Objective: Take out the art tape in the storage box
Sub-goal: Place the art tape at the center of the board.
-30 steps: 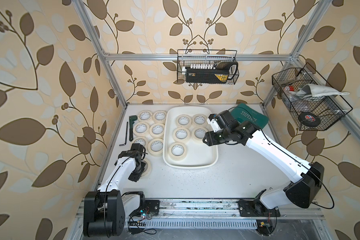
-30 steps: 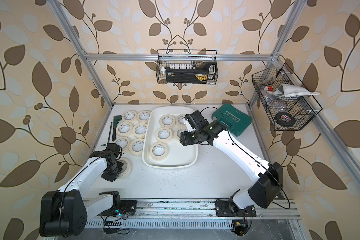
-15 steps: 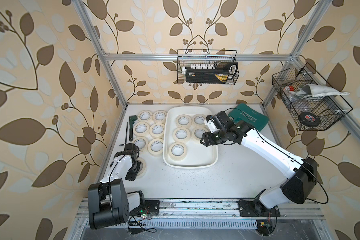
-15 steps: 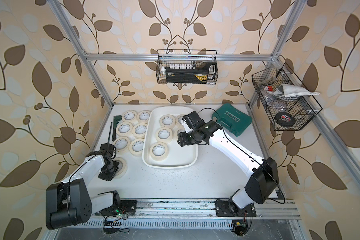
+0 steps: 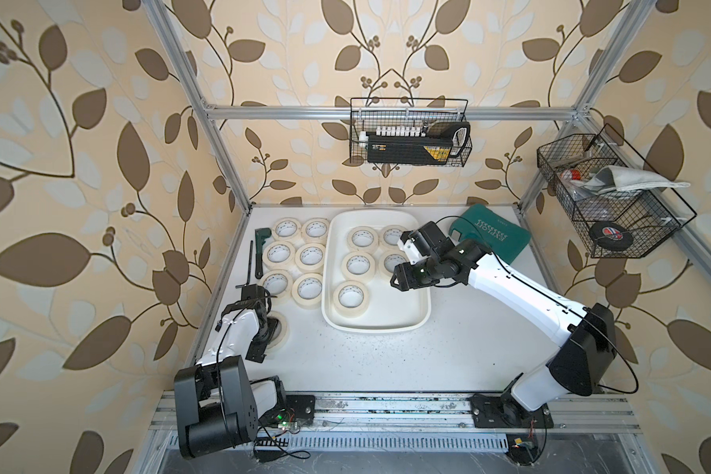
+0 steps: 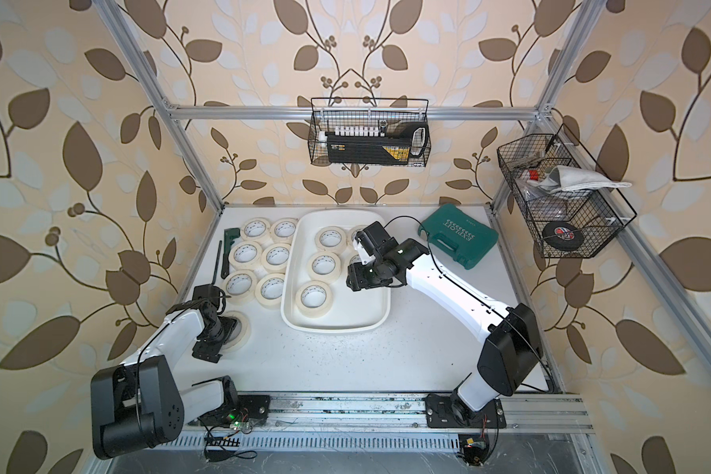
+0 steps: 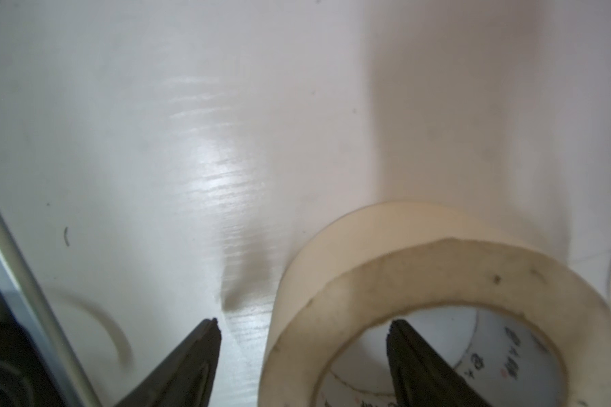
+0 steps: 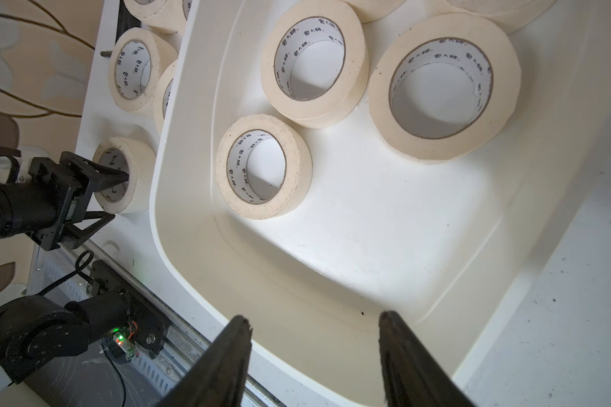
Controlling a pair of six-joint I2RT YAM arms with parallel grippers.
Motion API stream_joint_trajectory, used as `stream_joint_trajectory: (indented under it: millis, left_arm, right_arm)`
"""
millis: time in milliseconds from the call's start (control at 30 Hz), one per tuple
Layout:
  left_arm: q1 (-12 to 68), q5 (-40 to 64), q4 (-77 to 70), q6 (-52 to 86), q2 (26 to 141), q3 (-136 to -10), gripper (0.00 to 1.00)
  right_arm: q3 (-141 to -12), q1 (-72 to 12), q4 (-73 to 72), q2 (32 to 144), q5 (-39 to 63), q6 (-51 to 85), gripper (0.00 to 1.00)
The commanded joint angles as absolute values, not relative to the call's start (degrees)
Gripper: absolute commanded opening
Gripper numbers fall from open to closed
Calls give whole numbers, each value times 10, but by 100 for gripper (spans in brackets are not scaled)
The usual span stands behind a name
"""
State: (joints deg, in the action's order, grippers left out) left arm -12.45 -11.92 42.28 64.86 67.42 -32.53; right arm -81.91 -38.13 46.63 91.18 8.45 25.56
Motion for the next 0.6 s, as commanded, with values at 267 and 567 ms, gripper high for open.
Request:
stream_joint_trajectory:
  millis: [267, 567]
  left_arm:
    - [-130, -120, 511, 596, 605, -463, 98]
    - [4, -183, 583, 570, 617, -613, 99]
  right_arm:
    - [-826, -386, 455, 945, 88, 265, 60]
    - [-871, -388, 448, 1002, 93, 269, 60]
